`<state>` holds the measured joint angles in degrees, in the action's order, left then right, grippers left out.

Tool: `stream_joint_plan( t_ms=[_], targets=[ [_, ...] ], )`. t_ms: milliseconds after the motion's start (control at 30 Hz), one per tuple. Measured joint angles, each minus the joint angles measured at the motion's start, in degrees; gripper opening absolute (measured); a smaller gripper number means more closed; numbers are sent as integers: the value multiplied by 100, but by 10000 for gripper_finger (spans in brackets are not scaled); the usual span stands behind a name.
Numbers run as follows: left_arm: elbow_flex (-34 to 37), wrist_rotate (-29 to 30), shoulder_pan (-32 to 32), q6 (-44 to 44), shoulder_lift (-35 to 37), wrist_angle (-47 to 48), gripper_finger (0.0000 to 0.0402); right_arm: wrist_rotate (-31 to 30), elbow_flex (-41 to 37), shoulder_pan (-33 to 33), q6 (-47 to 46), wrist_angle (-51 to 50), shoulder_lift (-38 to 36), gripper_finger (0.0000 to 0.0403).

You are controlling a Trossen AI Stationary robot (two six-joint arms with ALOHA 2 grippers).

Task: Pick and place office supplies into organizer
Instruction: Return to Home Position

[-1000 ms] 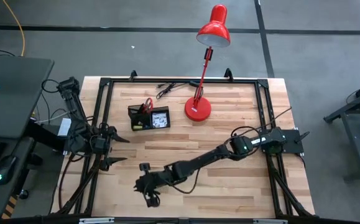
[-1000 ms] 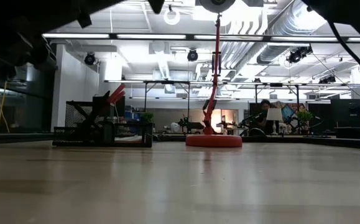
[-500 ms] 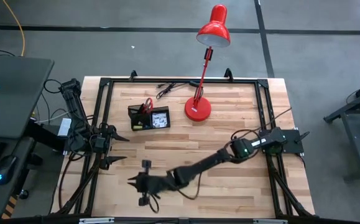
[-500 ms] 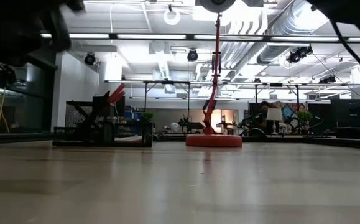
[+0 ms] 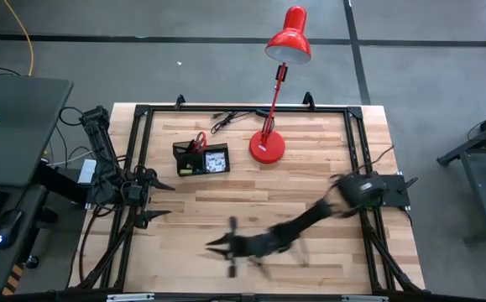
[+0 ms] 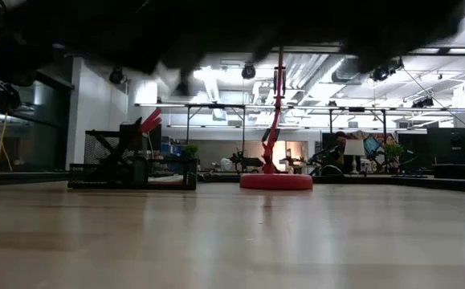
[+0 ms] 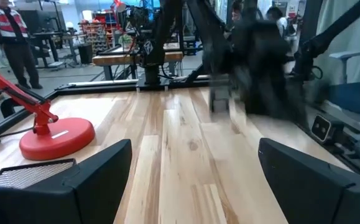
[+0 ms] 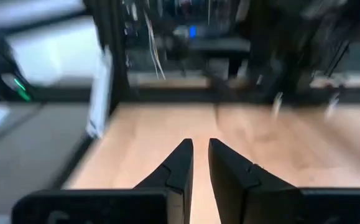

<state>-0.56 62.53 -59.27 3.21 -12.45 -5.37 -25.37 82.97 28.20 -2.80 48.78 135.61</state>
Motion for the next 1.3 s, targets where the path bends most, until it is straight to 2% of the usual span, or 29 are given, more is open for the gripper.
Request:
stream_joint_plan(
  t_ms=[100,300,400,533,633,733,900,1300],
  targets=[
    [0,10,0,-150,0,-49,337,-344,-1199,122,-143,421,-1303,48],
    [-3,-59,0,-20,-9,-27,337,-577,-3081,152,124,151,-2492,51],
    [-2,-95,-2,67,-9,85,337,-911,-3847,159,78,385,-3530,47],
    [-2,11,-2,92,-4,97,337,-760,-5017,95,-128,-130,-4261,44],
    [-2,48,0,95,-2,88,337,-615,-5577,152,-228,341,-5026,45],
    [-2,52,0,66,-4,87,337,-611,-6211,143,-355,19,-5442,48],
    [-2,13,0,274,-4,155,337,-605,-6868,193,-381,243,-6193,51],
    [-2,-12,0,456,-4,233,337,-649,-7613,178,-372,219,-6973,49]
  ],
)
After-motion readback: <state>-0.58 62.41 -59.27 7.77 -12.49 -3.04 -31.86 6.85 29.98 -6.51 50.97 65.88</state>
